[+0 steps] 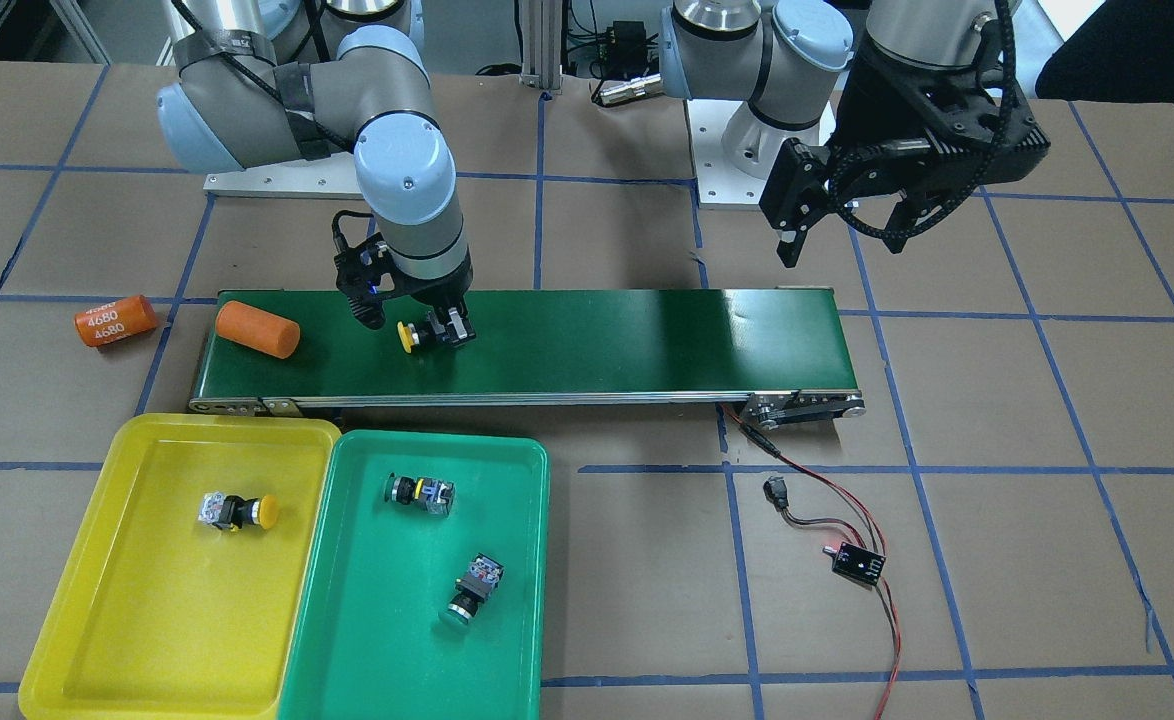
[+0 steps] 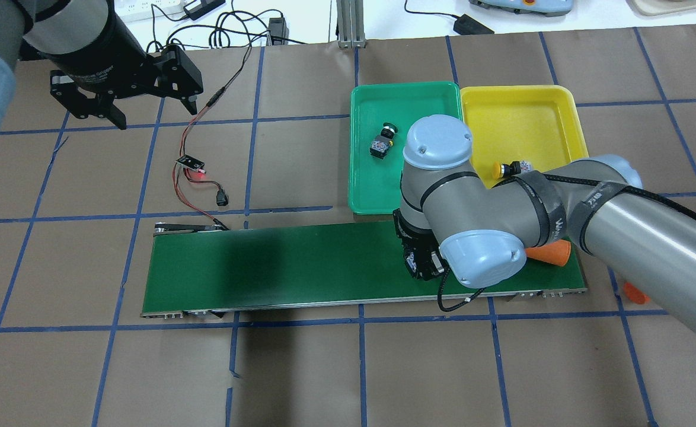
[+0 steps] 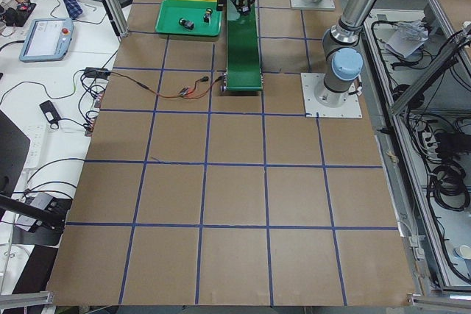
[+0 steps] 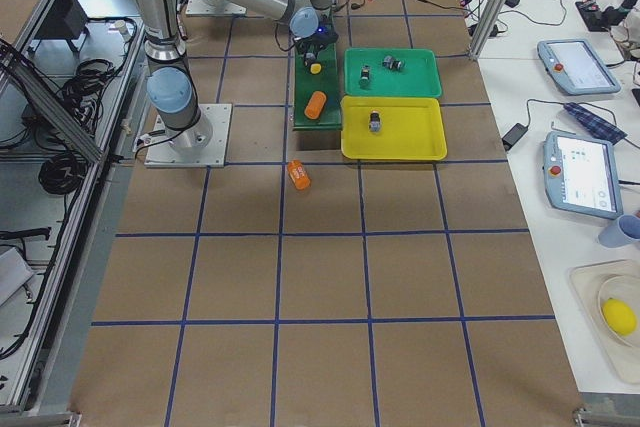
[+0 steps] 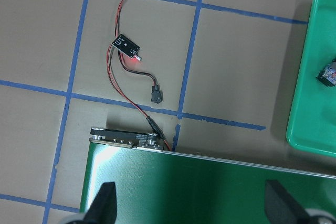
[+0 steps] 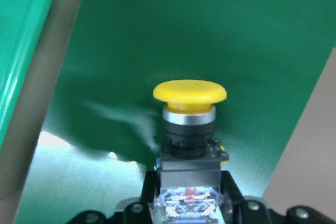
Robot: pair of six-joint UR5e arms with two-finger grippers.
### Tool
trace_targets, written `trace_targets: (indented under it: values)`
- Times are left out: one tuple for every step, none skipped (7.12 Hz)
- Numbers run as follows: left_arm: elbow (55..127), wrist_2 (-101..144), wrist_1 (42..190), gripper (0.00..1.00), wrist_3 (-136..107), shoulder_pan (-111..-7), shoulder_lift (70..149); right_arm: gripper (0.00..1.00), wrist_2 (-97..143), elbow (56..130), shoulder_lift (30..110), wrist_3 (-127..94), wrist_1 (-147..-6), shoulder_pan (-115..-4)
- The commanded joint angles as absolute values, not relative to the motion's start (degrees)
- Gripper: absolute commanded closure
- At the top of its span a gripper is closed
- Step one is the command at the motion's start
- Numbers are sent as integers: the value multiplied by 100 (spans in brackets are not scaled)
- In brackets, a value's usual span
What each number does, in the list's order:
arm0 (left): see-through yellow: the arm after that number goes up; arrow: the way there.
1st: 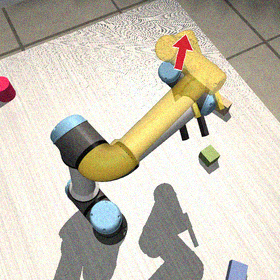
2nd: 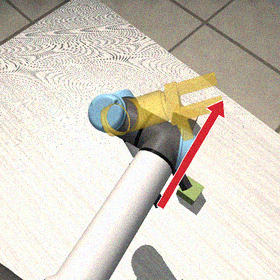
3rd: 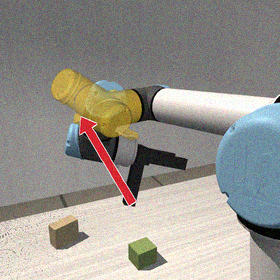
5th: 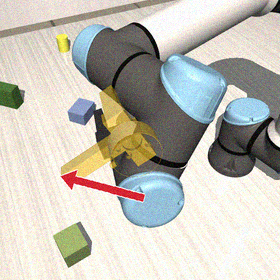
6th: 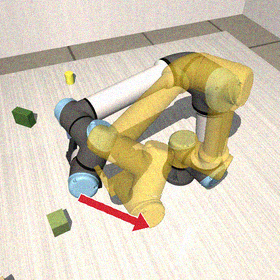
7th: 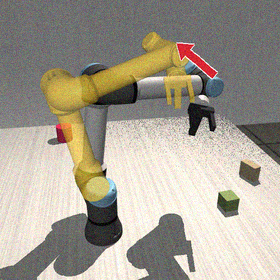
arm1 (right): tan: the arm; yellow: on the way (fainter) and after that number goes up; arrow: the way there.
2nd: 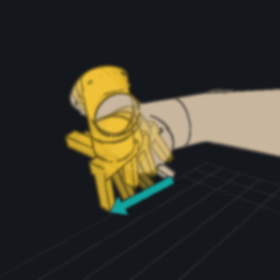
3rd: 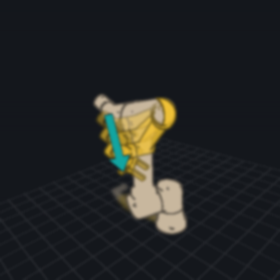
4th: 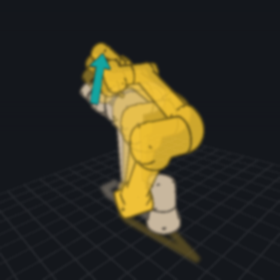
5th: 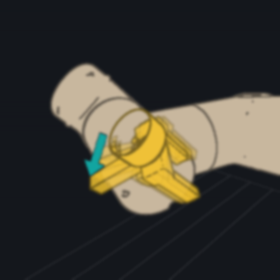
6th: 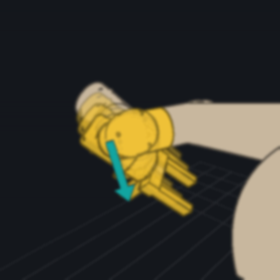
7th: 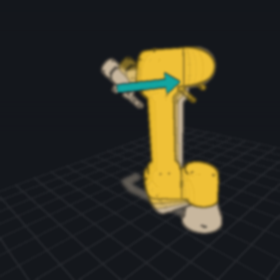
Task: Sort buttons by color to trays
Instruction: 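Carry the yellow button into the yellow tray with the right gripper and release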
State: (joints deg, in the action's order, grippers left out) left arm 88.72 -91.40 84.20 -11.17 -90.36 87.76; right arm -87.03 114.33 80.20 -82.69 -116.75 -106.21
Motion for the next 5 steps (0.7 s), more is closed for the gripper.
trace_targets:
  values:
    - [8859,-9141,8420,0,-1125,-9035,8780,100,-9032,11051,8120,-8209,-11664,-10555]
    - [8825,-9132,8420,0,-1134,-9026,8780,100,-9627,10839,8060,-8018,-11524,-10530]
    - [8807,-9141,8420,0,-1134,-9026,8798,100,-9624,10567,7981,-7476,-11609,-10442]
    - [8876,-9141,8420,0,-1125,-9044,8772,100,-9659,10129,7806,-6949,-11584,-10111]
    - [8833,-9141,8420,0,-1134,-9044,8798,100,-9607,9760,7552,-6186,-11584,-9742]
